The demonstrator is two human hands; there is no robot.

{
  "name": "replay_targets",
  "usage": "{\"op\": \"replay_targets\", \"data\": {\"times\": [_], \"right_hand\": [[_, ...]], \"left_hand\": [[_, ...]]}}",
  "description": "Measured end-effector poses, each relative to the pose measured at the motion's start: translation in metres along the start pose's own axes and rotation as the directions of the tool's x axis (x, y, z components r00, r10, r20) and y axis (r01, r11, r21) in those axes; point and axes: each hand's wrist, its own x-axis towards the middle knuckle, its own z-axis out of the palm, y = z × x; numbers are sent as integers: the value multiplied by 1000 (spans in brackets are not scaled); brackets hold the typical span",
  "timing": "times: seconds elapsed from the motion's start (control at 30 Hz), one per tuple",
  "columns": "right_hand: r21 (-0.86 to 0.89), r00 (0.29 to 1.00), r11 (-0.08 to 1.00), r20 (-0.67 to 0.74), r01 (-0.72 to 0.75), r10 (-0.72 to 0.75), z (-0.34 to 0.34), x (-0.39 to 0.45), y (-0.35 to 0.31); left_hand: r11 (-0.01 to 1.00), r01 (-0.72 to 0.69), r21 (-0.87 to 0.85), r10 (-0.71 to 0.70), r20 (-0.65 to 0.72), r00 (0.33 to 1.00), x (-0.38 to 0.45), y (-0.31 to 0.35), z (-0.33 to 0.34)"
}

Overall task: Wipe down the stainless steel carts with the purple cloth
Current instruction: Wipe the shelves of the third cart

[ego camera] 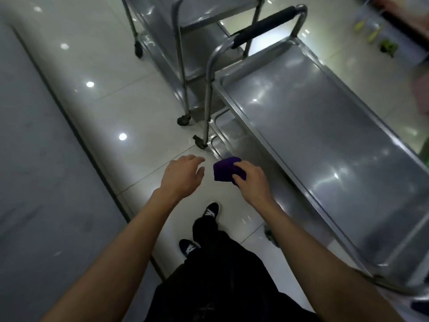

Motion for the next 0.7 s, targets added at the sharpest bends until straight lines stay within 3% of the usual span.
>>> {"op": "replay_targets", "data": {"times": [0.3,0.7], "right_hand": [[93,960,957,-29,-276,280,22,42,36],[199,864,871,-150,-449,480,43,64,25]], "left_hand": [[973,-202,114,174,221,960,100,-8,-11],[903,-415,116,351,361,864,190,-17,-12]]}}
